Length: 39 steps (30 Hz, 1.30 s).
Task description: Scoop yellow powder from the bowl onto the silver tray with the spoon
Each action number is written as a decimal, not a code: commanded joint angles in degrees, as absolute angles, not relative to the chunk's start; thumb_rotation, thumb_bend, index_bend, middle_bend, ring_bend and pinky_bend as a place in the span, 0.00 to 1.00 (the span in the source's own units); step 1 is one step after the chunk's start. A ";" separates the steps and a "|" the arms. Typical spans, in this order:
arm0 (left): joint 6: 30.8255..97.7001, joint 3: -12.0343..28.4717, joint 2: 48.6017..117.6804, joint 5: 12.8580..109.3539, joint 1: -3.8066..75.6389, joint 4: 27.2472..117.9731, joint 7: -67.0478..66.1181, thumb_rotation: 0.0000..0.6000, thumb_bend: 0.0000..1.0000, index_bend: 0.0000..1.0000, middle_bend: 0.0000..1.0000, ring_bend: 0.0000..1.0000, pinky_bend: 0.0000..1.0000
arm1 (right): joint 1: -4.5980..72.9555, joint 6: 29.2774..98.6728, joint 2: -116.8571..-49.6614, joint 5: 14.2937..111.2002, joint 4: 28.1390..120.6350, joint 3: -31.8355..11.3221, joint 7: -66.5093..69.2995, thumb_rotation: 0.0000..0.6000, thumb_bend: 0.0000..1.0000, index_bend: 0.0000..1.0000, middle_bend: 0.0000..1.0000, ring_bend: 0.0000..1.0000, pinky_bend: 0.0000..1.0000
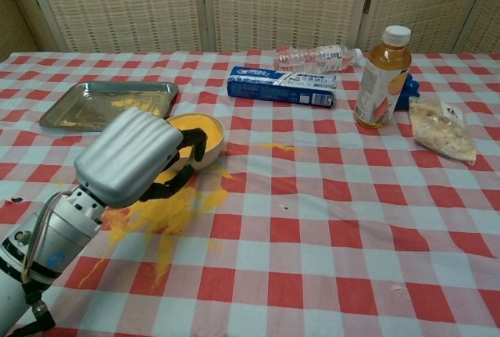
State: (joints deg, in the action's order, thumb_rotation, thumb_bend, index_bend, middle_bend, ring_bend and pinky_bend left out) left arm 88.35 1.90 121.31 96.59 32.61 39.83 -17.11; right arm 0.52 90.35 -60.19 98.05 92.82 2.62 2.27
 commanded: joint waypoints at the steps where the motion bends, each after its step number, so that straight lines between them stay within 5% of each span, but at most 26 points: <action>1: 88.34 1.95 121.30 96.61 32.67 39.93 -17.16 1.00 0.45 0.52 1.00 1.00 1.00 | 0.55 90.25 -60.17 98.07 92.88 2.66 2.19 0.88 0.00 0.00 0.00 0.00 0.00; 39: 89.29 2.23 119.71 96.28 31.60 39.89 -18.14 1.00 0.45 0.49 1.00 1.00 1.00 | 0.44 90.13 -60.07 97.96 93.08 2.66 1.44 0.88 0.00 0.00 0.00 0.00 0.00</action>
State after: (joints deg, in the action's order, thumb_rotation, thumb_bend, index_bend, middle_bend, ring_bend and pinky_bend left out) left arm 89.30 2.24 119.75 96.34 31.66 39.92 -18.11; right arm 0.44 90.13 -60.07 97.96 93.08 2.66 1.44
